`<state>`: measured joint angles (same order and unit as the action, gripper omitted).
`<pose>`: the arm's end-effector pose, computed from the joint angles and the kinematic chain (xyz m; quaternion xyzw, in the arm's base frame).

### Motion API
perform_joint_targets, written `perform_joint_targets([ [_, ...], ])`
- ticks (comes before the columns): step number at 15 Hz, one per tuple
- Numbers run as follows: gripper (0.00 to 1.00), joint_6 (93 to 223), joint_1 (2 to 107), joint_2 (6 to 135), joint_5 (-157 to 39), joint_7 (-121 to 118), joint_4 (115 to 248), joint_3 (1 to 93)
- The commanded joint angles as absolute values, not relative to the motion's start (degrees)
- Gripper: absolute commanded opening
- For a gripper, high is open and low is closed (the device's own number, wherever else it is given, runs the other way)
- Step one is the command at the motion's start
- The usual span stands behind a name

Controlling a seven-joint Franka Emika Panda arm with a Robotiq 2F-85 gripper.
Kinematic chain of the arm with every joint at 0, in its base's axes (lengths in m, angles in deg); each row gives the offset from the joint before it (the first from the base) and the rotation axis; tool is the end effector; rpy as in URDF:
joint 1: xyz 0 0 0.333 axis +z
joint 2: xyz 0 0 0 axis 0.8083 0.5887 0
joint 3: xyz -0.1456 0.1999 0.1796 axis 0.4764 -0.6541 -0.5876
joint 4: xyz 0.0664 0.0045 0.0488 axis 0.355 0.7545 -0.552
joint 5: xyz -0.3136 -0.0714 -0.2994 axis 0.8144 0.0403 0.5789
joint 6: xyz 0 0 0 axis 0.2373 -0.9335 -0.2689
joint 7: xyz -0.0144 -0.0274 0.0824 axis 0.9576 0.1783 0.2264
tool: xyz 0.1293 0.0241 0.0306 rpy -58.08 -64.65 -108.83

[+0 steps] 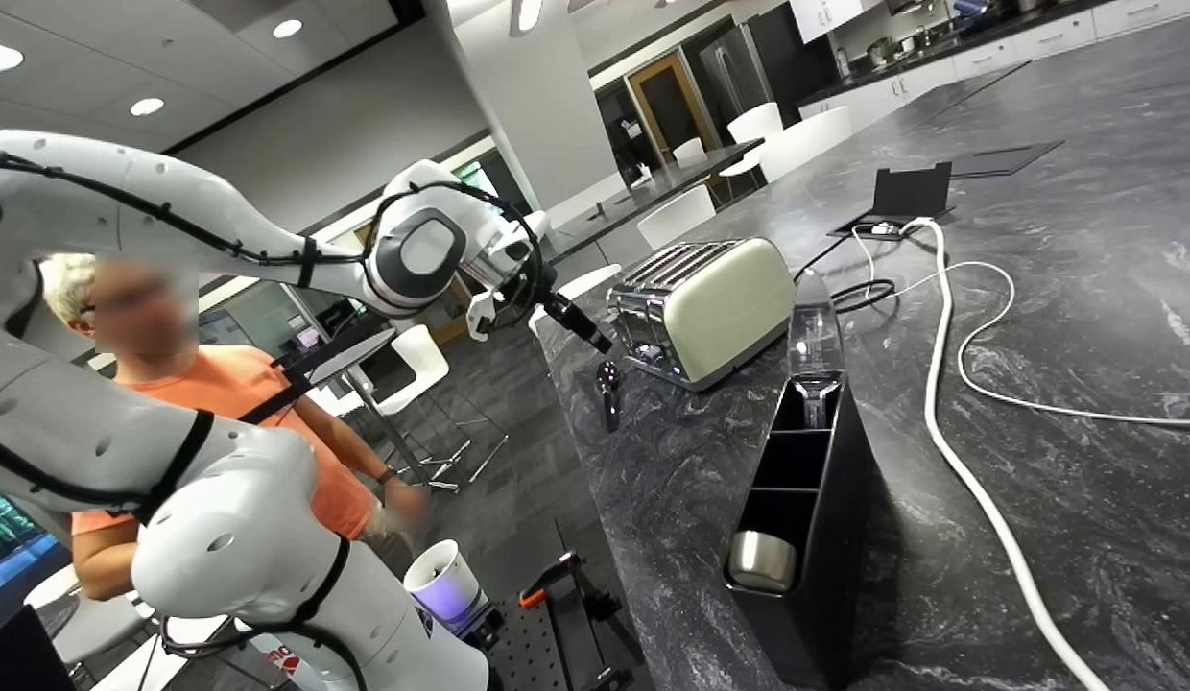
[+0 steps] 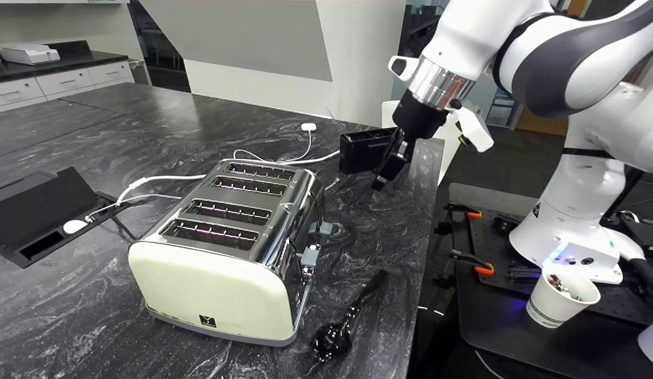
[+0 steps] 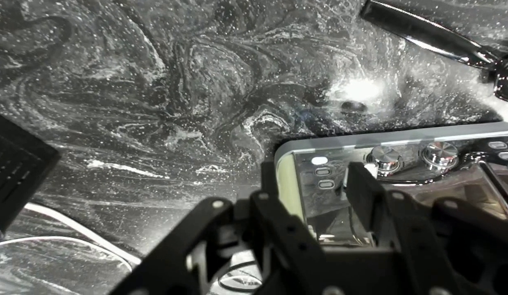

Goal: Pull the toaster lever up

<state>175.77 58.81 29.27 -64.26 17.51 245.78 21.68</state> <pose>0.4121 0.1822 0.3080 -0.9847 -0.0044 -0.1742 0.0086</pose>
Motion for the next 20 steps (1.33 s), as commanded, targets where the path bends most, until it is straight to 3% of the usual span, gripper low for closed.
perform_joint_targets([
  [1, 0.19, 183.4, 56.0, 36.6, -58.9, 21.6, 243.9, 19.2],
  [4, 0.00, 188.7, 52.2, 40.8, -53.4, 23.8, 244.2, 16.9],
  [20, 0.00, 201.8, 47.3, 56.5, -42.4, 24.4, 241.4, 18.0],
])
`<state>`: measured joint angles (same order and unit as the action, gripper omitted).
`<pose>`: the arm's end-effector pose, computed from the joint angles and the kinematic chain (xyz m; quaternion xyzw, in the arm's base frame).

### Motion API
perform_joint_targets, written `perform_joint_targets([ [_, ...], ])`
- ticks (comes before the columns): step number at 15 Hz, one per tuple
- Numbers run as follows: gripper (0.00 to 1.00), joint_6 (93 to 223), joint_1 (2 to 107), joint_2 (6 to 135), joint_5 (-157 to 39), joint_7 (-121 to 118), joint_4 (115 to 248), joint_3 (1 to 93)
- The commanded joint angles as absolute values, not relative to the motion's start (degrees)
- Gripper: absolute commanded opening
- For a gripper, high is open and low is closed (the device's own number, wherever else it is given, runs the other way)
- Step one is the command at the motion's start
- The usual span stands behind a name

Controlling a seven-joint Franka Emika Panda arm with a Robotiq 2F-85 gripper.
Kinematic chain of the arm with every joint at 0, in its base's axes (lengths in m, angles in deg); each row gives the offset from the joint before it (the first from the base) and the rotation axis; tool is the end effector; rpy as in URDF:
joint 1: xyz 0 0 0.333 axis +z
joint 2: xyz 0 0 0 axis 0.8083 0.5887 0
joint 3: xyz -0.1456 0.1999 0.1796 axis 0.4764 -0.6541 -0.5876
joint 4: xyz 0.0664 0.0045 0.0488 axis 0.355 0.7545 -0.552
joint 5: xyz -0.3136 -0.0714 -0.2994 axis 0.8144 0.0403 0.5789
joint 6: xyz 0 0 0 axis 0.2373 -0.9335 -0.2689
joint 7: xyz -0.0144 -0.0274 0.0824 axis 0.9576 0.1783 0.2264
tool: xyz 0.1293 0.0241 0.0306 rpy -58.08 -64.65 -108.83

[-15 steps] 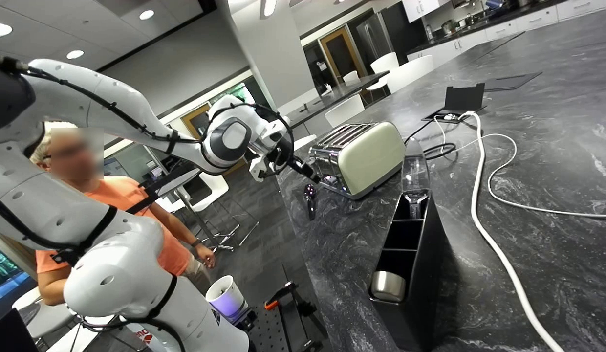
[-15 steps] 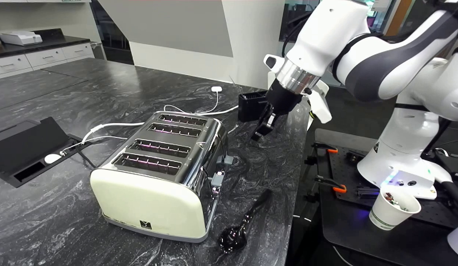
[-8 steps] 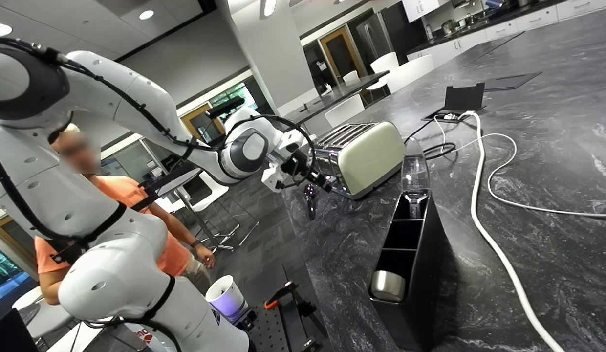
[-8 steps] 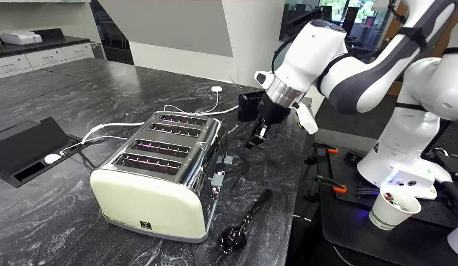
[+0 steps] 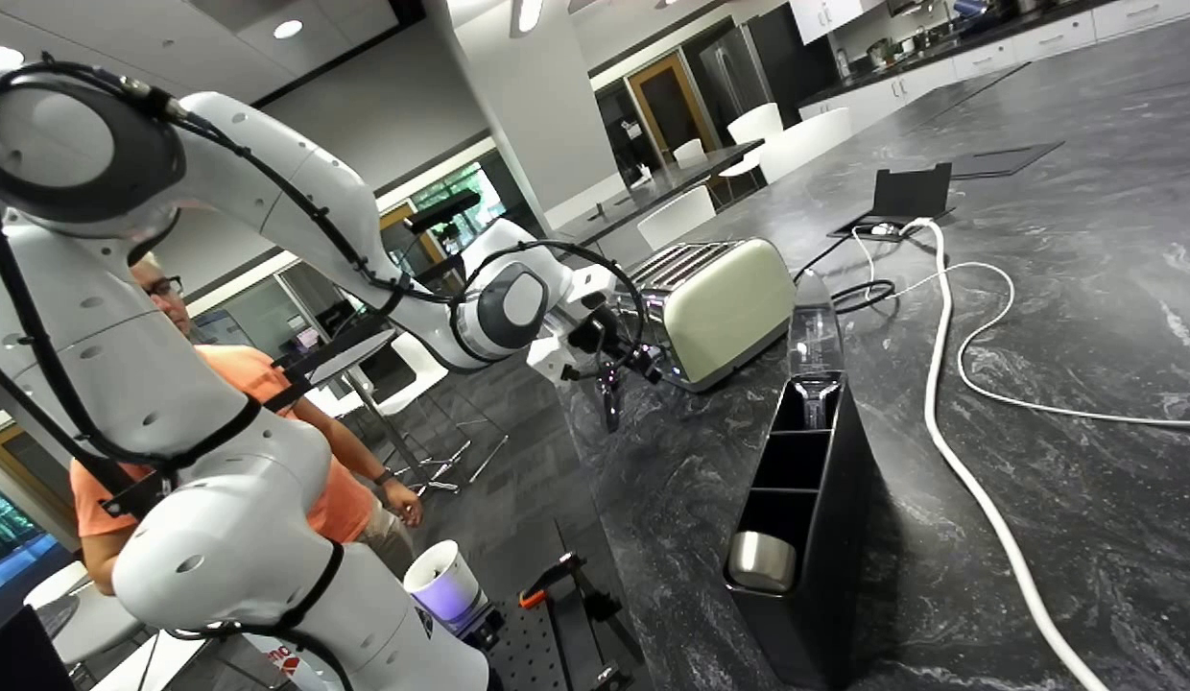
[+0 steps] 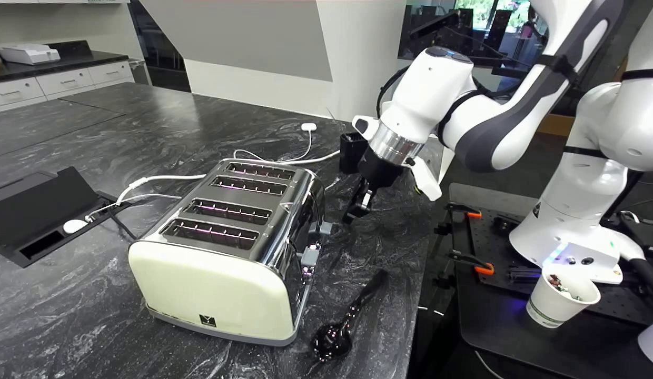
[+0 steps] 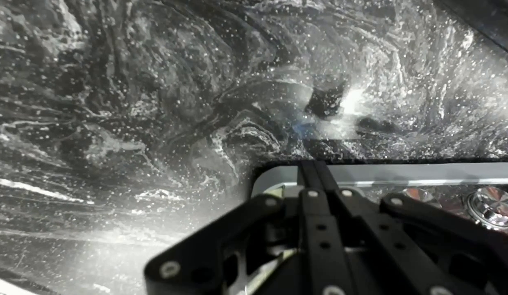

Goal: Pull the toaster lever up

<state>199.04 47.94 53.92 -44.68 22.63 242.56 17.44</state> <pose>0.4411 0.1813 0.1946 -0.9789 -0.0681 -0.1883 0.0406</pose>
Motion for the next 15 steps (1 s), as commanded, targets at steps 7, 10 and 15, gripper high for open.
perform_joint_targets([
  [7, 0.00, 206.0, 48.6, 59.9, -42.4, 23.9, 240.2, 20.0],
  [10, 0.00, 205.8, 50.0, 60.2, -42.1, 24.2, 239.4, 21.6],
  [15, 0.00, 205.5, 52.6, 61.4, -41.6, 24.2, 238.0, 23.9],
])
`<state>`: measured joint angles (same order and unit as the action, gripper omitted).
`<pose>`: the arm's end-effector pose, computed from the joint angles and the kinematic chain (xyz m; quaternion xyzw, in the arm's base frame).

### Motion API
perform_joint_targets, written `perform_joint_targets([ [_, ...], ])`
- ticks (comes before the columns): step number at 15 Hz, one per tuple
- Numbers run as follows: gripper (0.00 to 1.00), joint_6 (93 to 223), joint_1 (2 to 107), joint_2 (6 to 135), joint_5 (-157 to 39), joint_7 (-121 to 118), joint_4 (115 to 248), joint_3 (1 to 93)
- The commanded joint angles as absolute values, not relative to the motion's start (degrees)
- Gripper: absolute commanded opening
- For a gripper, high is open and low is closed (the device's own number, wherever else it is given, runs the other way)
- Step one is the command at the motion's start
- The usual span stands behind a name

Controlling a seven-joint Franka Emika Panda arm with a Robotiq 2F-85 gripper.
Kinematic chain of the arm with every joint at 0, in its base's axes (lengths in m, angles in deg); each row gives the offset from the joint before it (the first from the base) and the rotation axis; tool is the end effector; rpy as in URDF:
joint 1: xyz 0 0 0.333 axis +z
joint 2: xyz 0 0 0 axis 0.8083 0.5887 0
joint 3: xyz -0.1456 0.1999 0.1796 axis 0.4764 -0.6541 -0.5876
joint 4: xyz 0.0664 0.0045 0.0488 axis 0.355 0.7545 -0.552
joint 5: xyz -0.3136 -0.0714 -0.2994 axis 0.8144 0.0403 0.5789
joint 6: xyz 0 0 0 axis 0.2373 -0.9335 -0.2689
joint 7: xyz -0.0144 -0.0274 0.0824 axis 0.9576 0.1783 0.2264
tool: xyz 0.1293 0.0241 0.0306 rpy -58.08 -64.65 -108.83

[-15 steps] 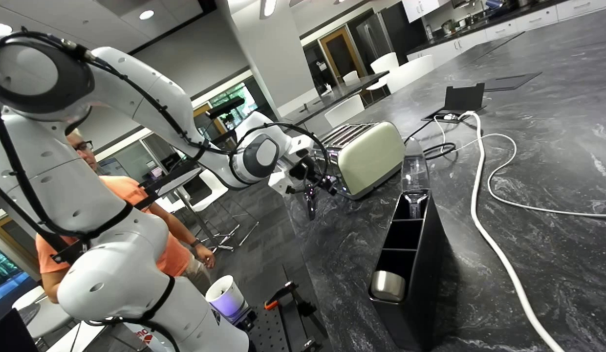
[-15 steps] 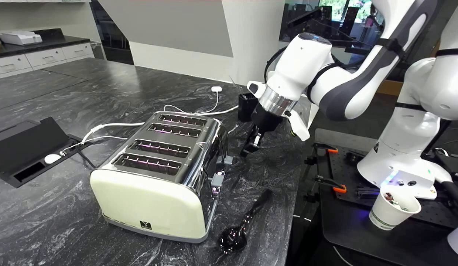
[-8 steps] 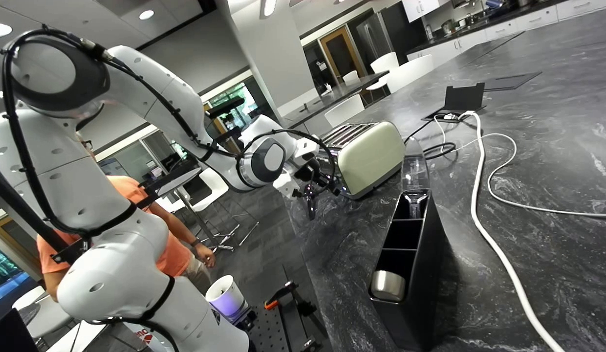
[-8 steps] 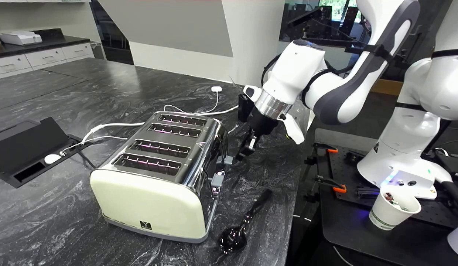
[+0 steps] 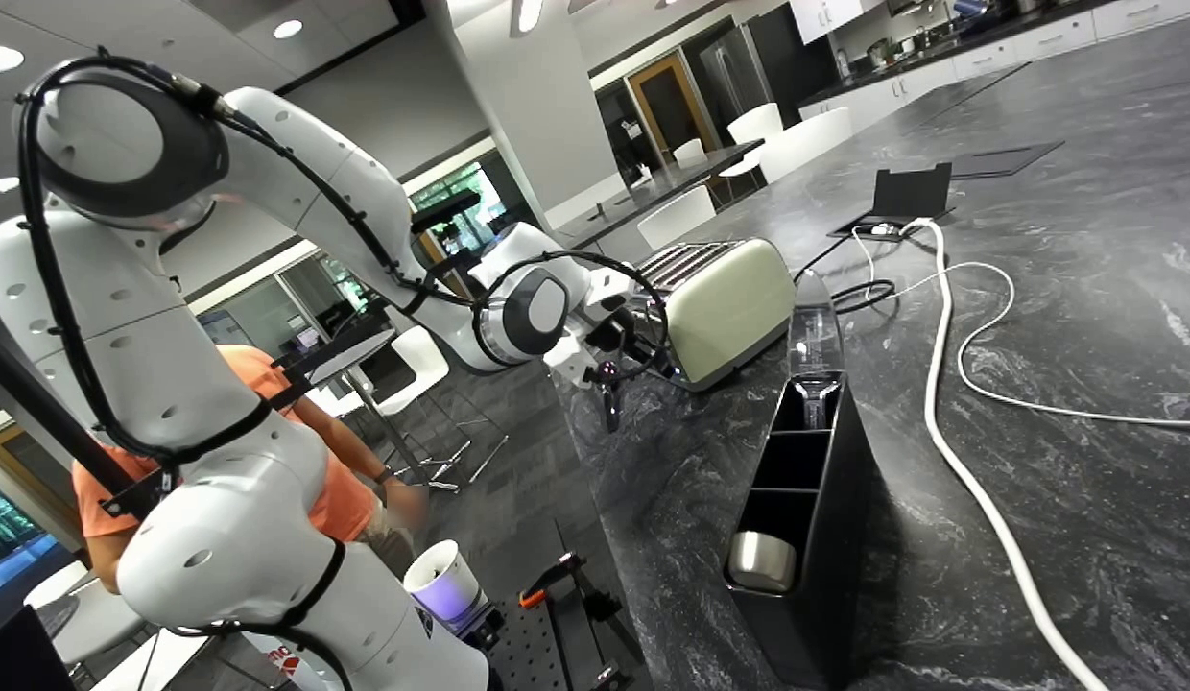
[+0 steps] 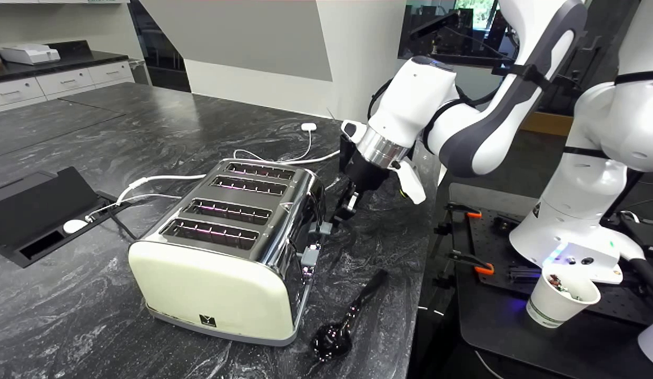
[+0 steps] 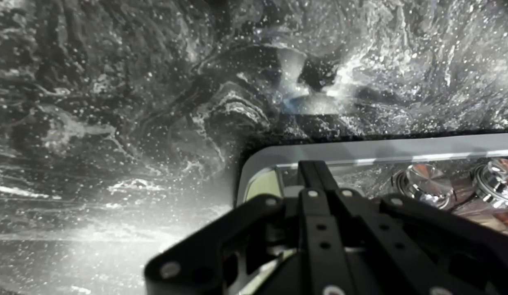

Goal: Pull the toaster lever up

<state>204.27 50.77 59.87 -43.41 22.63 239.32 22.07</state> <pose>0.4608 0.1828 0.1824 -0.9744 -0.0615 -0.2040 0.0714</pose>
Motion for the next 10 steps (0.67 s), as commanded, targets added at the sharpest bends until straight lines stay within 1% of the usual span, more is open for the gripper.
perform_joint_targets([
  [1, 0.00, 205.4, 53.2, 61.7, -41.5, 24.2, 237.7, 24.3],
  [5, 0.00, 204.5, 56.5, 62.6, -40.9, 24.7, 236.4, 27.1],
  [10, 0.00, 203.7, 62.8, 63.0, -39.2, 26.2, 235.2, 33.8],
])
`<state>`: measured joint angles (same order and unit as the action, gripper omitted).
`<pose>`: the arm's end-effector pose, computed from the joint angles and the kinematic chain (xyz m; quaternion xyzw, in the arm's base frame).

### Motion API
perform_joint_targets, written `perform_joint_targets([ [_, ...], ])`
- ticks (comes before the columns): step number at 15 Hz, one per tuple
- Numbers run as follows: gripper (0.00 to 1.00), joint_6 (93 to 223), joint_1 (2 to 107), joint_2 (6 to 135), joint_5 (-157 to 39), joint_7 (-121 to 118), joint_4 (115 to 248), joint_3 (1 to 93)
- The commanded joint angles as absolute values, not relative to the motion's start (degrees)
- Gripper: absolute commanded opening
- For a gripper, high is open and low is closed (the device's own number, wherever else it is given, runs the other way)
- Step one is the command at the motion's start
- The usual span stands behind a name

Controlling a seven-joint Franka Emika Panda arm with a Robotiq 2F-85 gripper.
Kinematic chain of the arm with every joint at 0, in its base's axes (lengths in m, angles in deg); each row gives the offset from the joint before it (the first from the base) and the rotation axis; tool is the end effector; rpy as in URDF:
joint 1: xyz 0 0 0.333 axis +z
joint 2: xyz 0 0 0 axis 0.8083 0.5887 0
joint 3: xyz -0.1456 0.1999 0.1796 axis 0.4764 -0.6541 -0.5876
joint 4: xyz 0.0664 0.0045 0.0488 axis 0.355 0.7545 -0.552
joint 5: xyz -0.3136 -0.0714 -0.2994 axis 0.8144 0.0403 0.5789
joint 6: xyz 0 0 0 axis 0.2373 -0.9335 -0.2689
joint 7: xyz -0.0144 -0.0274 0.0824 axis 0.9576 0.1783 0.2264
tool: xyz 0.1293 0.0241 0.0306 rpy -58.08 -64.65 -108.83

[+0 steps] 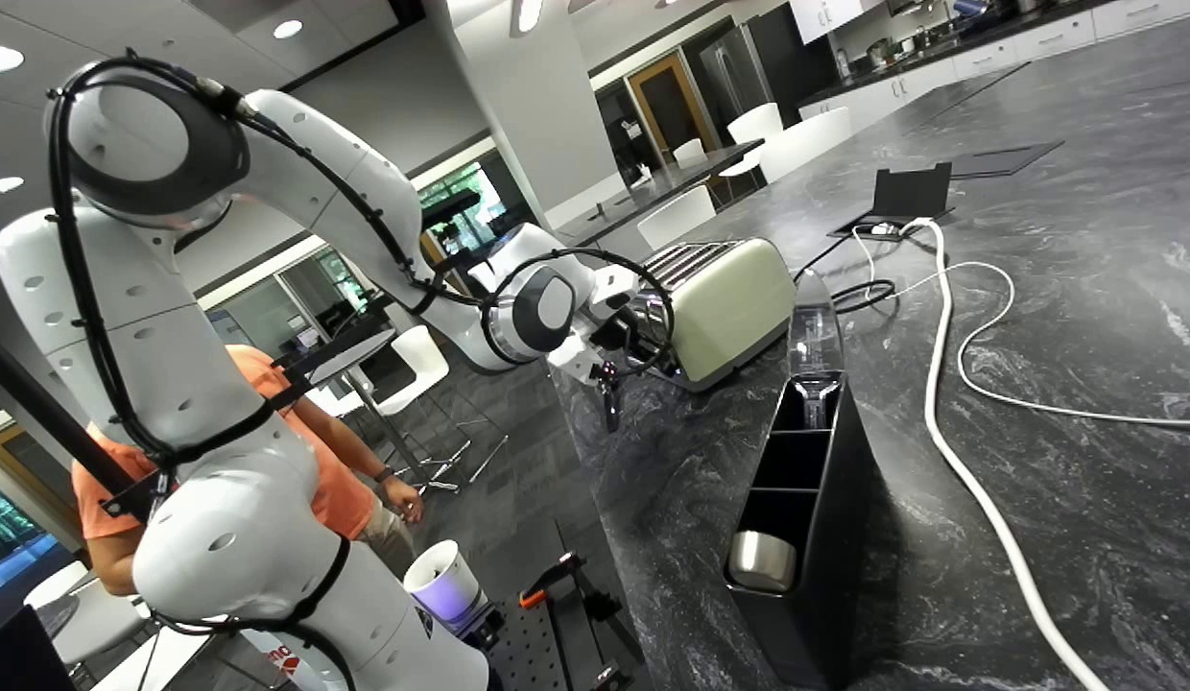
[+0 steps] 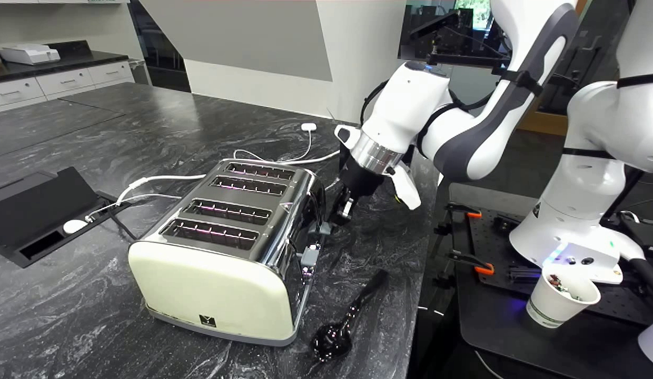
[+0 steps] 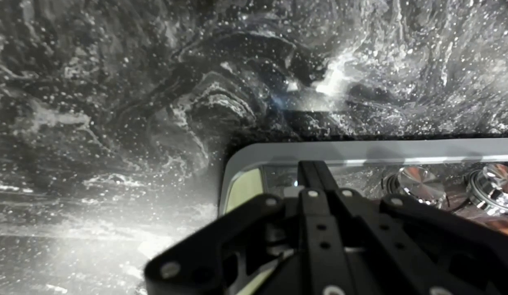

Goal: Pull the toaster lever up

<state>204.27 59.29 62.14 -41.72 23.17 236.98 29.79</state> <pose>0.4680 0.1944 0.1763 -0.9735 -0.0784 -0.2037 0.0687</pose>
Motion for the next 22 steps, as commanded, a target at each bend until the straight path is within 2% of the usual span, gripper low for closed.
perform_joint_targets([
  [1, 0.00, 203.6, 63.8, 63.3, -39.0, 26.8, 235.1, 34.8],
  [8, 0.00, 203.0, 71.5, 64.3, -36.1, 31.8, 234.2, 42.7],
  [22, 0.00, 202.8, 79.5, 64.0, -36.3, 35.4, 234.7, 50.3],
])
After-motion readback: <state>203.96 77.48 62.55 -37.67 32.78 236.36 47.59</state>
